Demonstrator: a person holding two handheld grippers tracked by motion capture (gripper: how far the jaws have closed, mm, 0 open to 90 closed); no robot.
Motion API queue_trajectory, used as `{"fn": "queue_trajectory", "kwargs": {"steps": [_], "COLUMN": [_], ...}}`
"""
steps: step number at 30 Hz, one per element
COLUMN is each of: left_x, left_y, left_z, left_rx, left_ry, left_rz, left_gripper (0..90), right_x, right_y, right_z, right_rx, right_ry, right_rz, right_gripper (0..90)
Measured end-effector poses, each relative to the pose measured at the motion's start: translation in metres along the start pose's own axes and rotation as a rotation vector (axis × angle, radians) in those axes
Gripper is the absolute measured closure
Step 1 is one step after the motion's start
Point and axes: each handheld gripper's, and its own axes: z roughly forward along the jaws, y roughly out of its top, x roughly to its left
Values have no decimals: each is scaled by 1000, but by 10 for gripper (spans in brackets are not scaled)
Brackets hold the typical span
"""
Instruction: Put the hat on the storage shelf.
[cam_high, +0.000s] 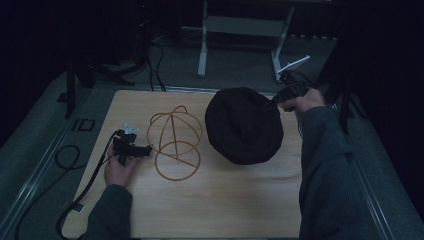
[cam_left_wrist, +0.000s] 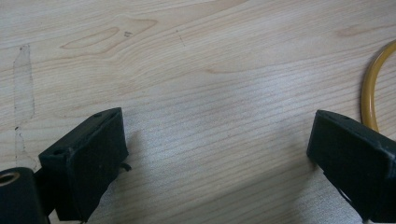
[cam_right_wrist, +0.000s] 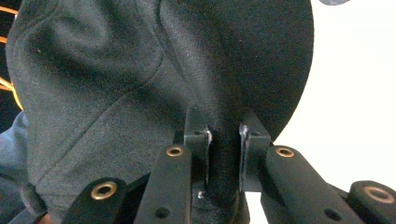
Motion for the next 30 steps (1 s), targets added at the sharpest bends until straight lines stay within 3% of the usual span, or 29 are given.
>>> {"fn": "queue_trajectory", "kwargs": {"steps": [13,30], "left_x": [0,0], "left_y": [0,0], "left_z": [0,0], "left_rx": [-2,-1], "left_ry": [0,0], "left_rz": [-1,2], "left_gripper": [43,44], "right_x": [18,54], "right_y": [10,30], "right_z": [-18,-17], "right_rx": [-36,-44], "right_ry": [36,72], "right_rz": [-32,-86], "right_gripper": [783,782]}}
